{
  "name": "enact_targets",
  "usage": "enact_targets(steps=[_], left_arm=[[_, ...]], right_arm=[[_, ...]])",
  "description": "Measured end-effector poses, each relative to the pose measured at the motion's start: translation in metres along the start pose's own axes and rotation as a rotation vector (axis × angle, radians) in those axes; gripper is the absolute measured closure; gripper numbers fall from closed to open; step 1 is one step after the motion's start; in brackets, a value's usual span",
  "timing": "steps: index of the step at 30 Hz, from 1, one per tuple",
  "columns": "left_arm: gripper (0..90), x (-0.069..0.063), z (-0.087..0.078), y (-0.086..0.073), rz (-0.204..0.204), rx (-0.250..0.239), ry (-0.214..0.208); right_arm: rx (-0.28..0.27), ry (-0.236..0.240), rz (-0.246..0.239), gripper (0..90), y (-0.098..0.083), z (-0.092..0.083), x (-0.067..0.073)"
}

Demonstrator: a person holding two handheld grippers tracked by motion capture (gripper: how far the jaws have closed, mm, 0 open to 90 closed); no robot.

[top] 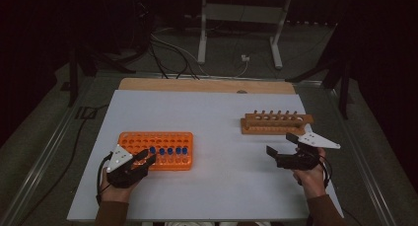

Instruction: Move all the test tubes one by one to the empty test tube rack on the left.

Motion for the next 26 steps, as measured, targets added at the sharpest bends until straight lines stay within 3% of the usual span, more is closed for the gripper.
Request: enact_targets(steps=[7,12,22,26], left_arm=[[46.8,0.005,-0.016,0.013,-0.008,-0.110,0.005],[32.5,0.013,-0.024,0.019,-0.031,-0.165,0.060],[2.8,0.030,-0.034,0.023,-0.081,-0.207,0.163],[0.6,0.034,-0.037,0.023,-0.093,-0.213,0.184]], right_arm=[[-0.034,-0.021,-0.002,2.3,-0.008,-0.008,0.001],[-0.064,-0.027,0.004,1.4,-0.012,-0.014,0.001],[-0.099,-0.035,0.003,0.3,-0.017,-0.023,0.003],[-0.092,-0.043,0.003,0.3,-0.019,-0.021,0.003]])
Point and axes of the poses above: each handheld gripper's, and its own axes: z roughly forward along the jaws, y roughly out of its top, x roughly to its left, the point moved 7 cm from there along z, roughly forward along the jaws, and after that the axes turned 4 degrees about -z, right-handed, at the moved point
